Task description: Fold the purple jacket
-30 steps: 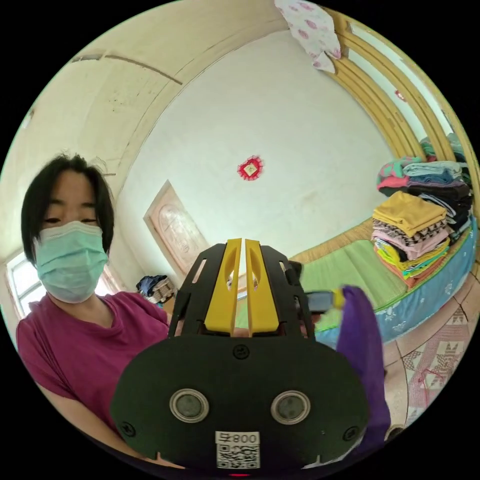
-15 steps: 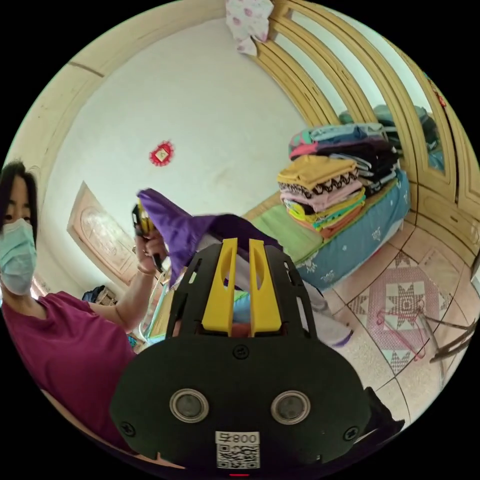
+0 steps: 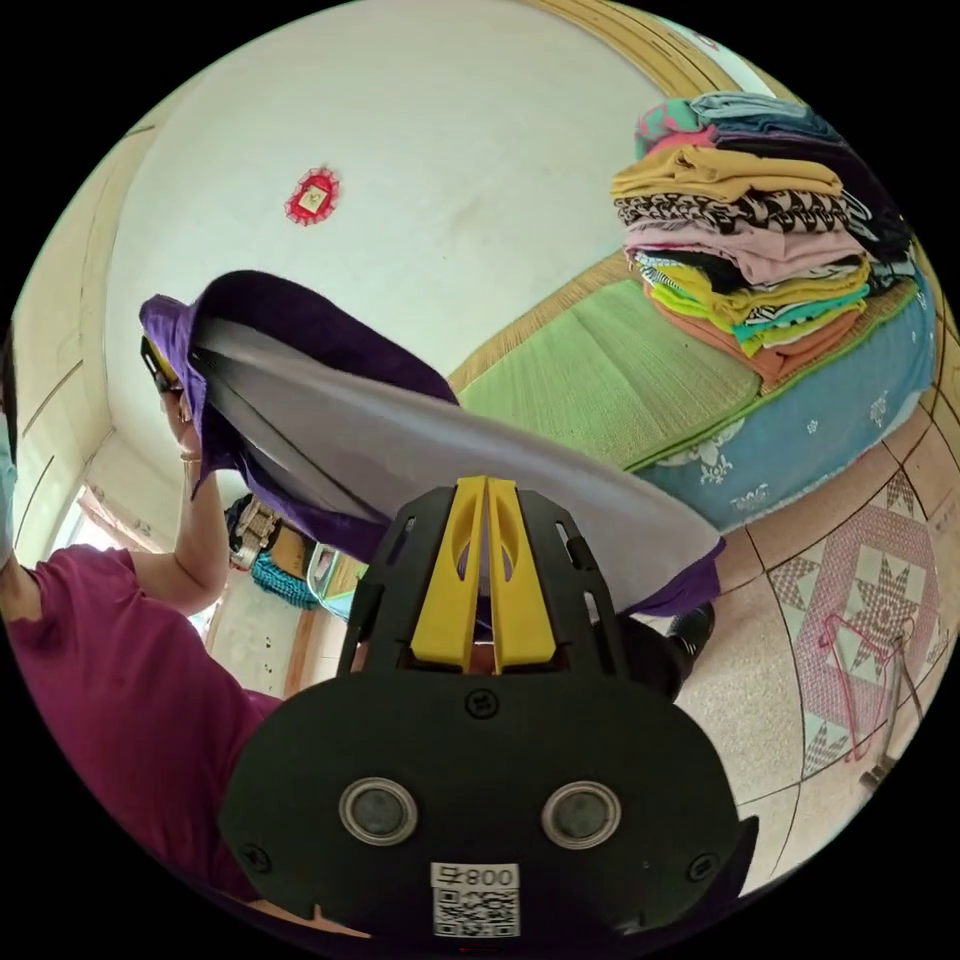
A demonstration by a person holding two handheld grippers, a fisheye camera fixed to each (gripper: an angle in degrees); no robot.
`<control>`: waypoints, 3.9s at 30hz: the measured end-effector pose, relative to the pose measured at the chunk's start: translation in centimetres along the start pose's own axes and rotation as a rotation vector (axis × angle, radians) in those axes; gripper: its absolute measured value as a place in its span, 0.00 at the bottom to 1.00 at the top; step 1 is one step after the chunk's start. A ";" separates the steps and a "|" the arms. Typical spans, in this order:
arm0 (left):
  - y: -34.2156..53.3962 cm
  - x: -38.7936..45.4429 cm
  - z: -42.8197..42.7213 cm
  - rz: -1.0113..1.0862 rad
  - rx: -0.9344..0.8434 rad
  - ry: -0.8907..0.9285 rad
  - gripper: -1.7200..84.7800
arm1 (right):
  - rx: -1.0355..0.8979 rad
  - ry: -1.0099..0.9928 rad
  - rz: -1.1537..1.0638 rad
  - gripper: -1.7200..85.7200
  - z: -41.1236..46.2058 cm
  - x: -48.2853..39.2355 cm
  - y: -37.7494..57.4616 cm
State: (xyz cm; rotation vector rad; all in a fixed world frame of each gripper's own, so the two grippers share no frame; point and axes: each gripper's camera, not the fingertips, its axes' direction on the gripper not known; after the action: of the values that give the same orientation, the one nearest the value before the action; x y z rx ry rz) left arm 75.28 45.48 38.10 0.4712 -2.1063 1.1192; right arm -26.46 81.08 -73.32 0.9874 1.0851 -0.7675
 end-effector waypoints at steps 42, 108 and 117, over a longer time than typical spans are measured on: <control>16.9 16.5 -36.2 0.086 0.214 -0.324 0.02 | -0.522 -0.561 -0.275 0.04 30.5 -15.3 12.0; 38.1 14.6 -37.9 -0.029 0.370 -1.031 0.02 | 0.382 0.149 -0.652 0.02 -6.2 -29.4 -25.2; 48.7 -10.4 -40.2 -0.489 0.277 -1.290 0.10 | 0.059 0.442 -0.545 0.02 23.9 -24.9 -44.7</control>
State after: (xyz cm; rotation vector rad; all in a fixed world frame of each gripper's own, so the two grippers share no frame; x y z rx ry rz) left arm 69.94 105.99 18.08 2.1519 -2.5273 0.8550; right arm -65.09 42.90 -57.91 0.9415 1.7669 -1.0489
